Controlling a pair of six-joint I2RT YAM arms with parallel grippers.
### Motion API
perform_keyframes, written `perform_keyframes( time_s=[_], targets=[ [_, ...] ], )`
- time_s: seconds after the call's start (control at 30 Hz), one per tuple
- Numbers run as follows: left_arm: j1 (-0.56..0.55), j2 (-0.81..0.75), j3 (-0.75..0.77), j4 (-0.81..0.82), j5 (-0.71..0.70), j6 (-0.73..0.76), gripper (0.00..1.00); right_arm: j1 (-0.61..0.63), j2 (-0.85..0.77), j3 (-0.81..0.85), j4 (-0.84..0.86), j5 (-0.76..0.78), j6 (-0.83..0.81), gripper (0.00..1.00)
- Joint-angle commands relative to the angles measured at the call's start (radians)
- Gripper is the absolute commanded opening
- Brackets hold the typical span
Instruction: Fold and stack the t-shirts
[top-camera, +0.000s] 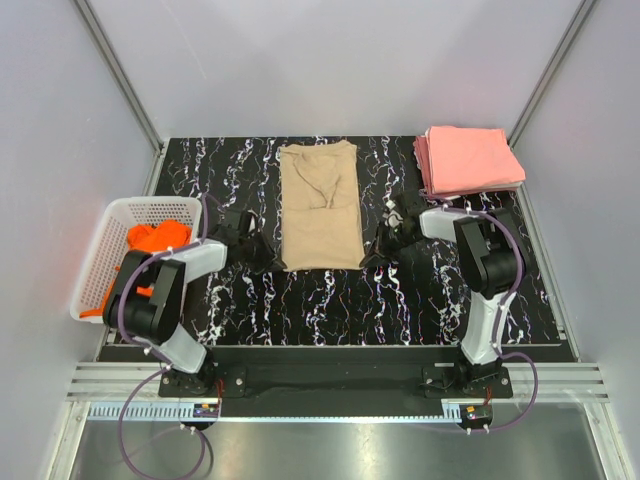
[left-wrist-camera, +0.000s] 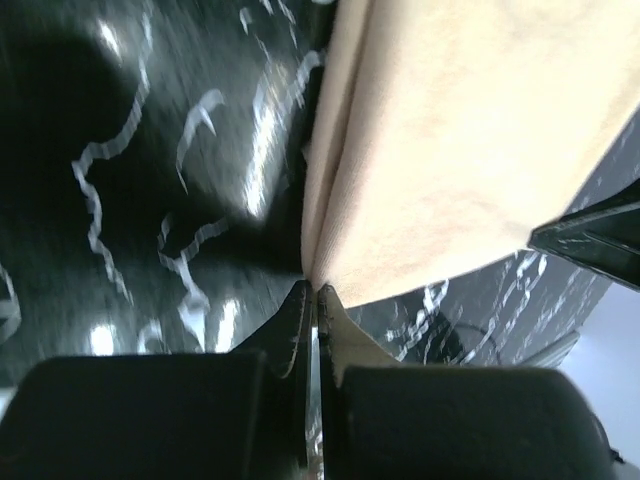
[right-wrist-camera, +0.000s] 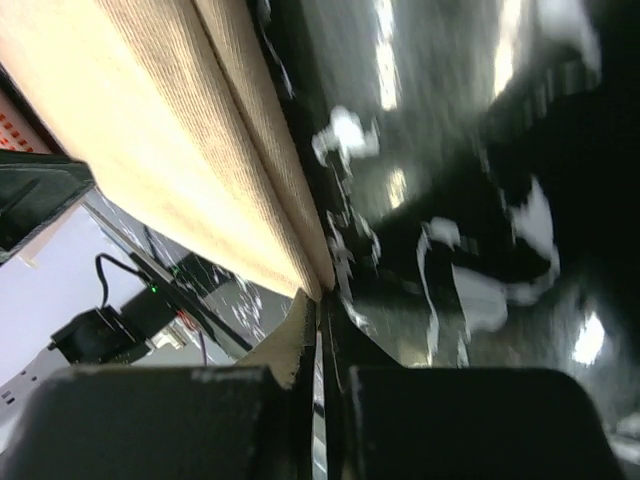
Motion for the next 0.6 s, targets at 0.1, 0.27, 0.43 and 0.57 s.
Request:
perform_keyframes(
  time_s=[0.1,0.27,0.43,0.57],
  targets=[
    [-0.035,-0.205,-0.034,-0.117,-0.020,0.018,0.00,0.015,-0.225,-0.142,-0.021,0.014,0.043,0.00],
    [-0.116,-0.418,-0.056,-0.278,-0.112,0.024,0.00,0.038,-0.457,-0.242,-0.081,0.035,0.083,0.00],
    [-0.230,-0.636,-0.027,-0.473,-0.216,0.010,0.00,0.096,-0.685,-0.308,-0.185,0.082,0.132,0.00],
    [-0.276,-0.770,0.019,-0.588,-0.241,-0.031,0.00,0.167,-0.854,-0.305,-0.315,0.148,0.208,0.00]
  ],
)
